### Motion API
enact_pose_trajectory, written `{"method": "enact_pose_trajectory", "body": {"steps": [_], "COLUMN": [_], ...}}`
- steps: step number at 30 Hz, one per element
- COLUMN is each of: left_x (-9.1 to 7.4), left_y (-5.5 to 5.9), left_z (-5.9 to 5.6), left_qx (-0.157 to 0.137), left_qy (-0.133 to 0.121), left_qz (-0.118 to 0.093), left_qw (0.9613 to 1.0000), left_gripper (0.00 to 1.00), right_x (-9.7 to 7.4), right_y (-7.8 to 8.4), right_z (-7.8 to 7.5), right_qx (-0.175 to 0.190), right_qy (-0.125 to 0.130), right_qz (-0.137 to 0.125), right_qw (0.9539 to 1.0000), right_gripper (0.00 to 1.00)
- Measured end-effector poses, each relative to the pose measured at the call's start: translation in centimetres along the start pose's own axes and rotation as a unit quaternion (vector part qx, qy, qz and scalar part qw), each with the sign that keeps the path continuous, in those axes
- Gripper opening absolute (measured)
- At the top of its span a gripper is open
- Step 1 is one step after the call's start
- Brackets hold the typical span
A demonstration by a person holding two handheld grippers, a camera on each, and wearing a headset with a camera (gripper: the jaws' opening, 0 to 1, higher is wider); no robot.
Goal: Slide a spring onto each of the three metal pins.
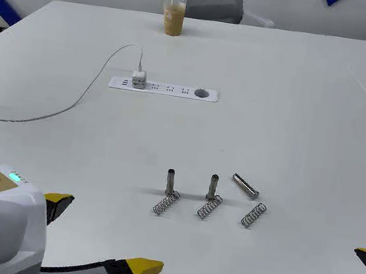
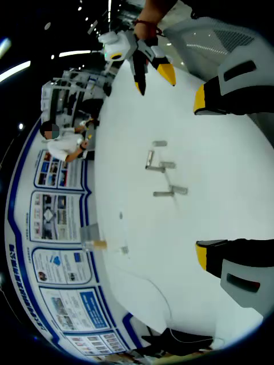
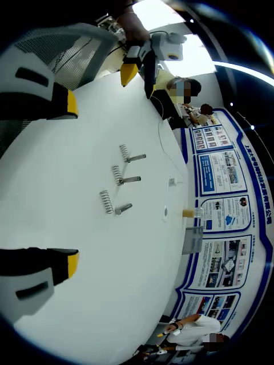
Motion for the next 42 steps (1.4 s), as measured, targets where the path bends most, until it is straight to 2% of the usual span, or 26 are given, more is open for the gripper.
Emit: {"method": "enact_pose_trajectory", "body": {"steps": [33, 42], "left_x": [0.11, 0.25], "left_y": [-0.07, 0.07], "left_z": [-0.38, -0.6], "left_qx": [0.0, -0.006], "left_qy": [0.004, 0.008], "left_qz": [-0.004, -0.003], "left_qw": [1.0, 0.9999], "left_gripper": [0.92, 0.91], "right_x": [-0.09, 0.54], "right_y": [0.15, -0.26], "right_z": [-0.34, -0.76], "right_qx": [-0.002, 0.007], "right_qy": [0.003, 0.005], "right_qz": [0.01, 0.009], "right_qw": [0.9999, 0.9999], "right_gripper": [0.94, 0.93]}}
Point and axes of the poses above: the centre of the closed fingertips' face, and the gripper's own axes: x roughly forward along the fingers, z roughly to its left, y roughly out of its underside, the point moved 5 cm from there along -x, roughly backward along the fingers, and after that the axes turned 10 degrees about -y, right-handed, at the moved point
